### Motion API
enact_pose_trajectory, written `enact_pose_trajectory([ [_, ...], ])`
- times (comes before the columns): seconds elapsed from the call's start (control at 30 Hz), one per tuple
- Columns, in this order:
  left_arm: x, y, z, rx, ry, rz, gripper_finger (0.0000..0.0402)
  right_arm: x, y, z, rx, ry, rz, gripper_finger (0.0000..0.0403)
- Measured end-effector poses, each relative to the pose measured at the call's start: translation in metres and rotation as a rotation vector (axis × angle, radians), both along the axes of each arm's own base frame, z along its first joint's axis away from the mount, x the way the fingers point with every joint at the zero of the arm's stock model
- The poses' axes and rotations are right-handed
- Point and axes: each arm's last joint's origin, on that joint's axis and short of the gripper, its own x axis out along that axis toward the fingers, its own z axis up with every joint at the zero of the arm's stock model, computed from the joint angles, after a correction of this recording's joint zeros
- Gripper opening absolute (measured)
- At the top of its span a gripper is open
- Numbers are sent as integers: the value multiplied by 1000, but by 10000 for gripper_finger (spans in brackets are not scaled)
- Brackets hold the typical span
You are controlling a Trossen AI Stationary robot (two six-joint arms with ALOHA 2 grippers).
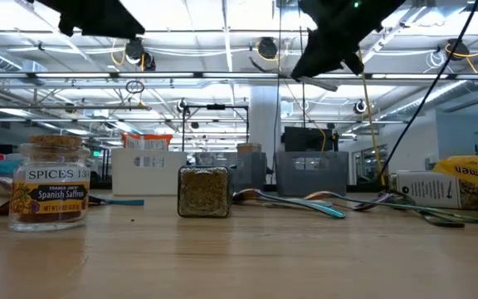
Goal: Pick & Place Food Item
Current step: Put the bottom blue patterned spoon into the right black bin
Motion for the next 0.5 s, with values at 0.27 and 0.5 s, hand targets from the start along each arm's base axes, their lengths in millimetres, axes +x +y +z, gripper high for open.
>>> enact_pose_trajectory([
  [0.27, -6, 10, -9, -39, 62, 23, 170, -11, -43, -5, -15, 81, -189, 19],
  [0.5, -9, 12, -19, -104, 136, -22, 170, -7, -69, -18, 0, 94, -340, 19],
])
